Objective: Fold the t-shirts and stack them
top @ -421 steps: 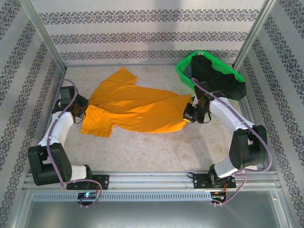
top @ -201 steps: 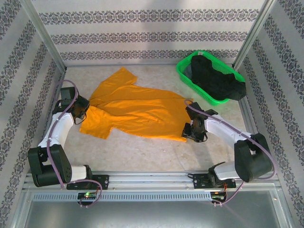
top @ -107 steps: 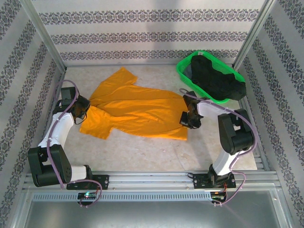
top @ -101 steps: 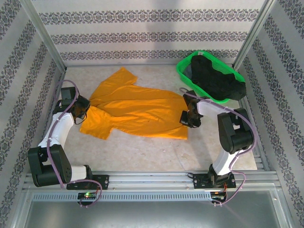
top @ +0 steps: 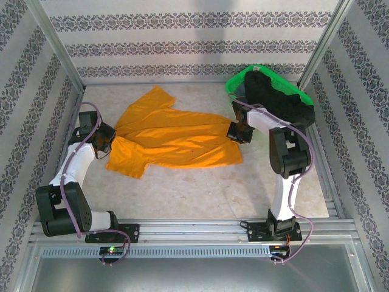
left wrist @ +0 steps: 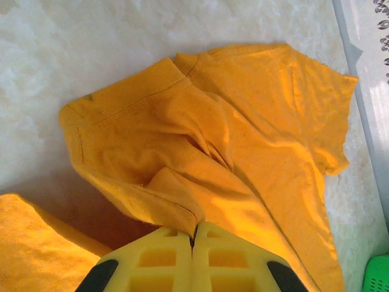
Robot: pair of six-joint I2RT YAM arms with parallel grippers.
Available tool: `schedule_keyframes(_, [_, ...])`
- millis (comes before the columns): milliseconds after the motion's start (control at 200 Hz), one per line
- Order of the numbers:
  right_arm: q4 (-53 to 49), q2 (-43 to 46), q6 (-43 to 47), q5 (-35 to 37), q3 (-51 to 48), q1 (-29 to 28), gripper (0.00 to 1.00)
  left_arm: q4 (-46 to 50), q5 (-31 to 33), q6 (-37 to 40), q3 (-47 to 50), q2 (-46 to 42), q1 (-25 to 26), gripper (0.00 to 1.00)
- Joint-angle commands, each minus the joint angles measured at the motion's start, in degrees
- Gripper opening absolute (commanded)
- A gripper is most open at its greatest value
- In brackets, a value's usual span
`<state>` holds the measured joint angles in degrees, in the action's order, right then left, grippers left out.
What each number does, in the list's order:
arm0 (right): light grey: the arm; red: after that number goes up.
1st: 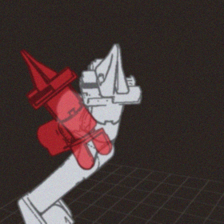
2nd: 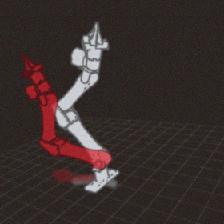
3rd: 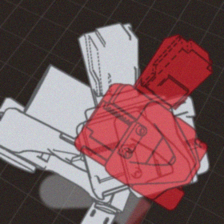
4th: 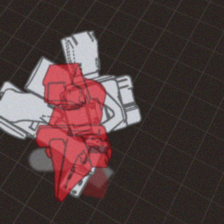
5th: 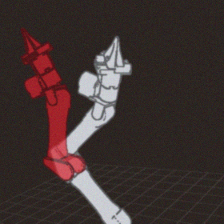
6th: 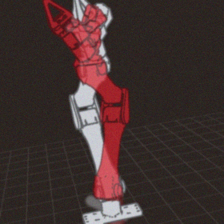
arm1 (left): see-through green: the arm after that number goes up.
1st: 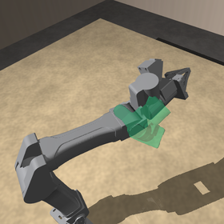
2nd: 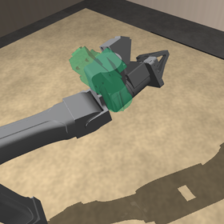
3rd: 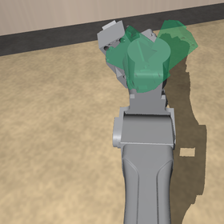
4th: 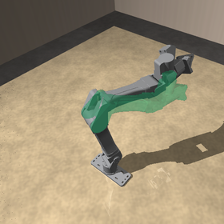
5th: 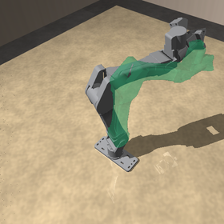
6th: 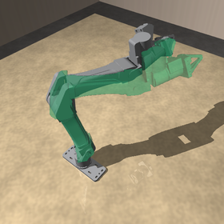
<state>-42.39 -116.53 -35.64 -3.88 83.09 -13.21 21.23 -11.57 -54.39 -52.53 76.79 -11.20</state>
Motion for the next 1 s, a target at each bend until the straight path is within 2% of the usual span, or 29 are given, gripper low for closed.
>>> schedule_keyframes(0, [-0.9, -2.05, -0.22, -0.5, 2.87, 1.1, 0.0, -0.1, 0.32, 1.12, -1.77, 0.59, 0.56, 0.0])
schedule_keyframes(180, [-2.88, -2.64, 2.13, -2.04, 5.93, 1.62, 0.0, -0.13, 0.24, 1.31, -1.66, 0.89, 0.57, 0.0])
schedule_keyframes(210, [-3.08, -1.52, 2.07, -1.53, 5.22, 1.84, 0.05, -0.2, 0.16, 1.23, -1.61, 0.88, 0.57, 0.0])
schedule_keyframes(315, [-1.46, 6.93, 0.74, 1.98, -1.89, 2.68, 0.33, -0.46, -0.11, 0.91, -1.42, 0.74, 0.57, 0.0])
schedule_keyframes(450, [-0.43, 17.2, -0.17, 5.0, -11.07, 2.95, 0.44, -0.93, -0.51, 0.34, -1.17, 0.47, 0.65, 0.0])
schedule_keyframes(565, [-0.4, 20.22, 0.3, 4.48, -16.28, 1.54, 0.48, -1.29, -0.68, 0.03, -1.29, 0.48, 0.9, 0.0])
schedule_keyframes(729, [1.73, 19.3, -0.8, 3.54, -21.47, -2.5, 0.5, -1.55, -0.8, -0.1, -1.48, 0.65, 1.02, 0.0])
schedule_keyframes(839, [2.02, 16.62, -1.58, 3.72, -20.88, -4.86, 0.5, -1.63, -0.82, -0.12, -1.35, 0.61, 1.0, 0.0])
schedule_keyframes(994, [2.13, 12.35, -1.64, 3.87, -19.28, -5.34, 0.5, -1.72, -0.95, -0.19, -1.3, 0.52, 1.09, 0.0])
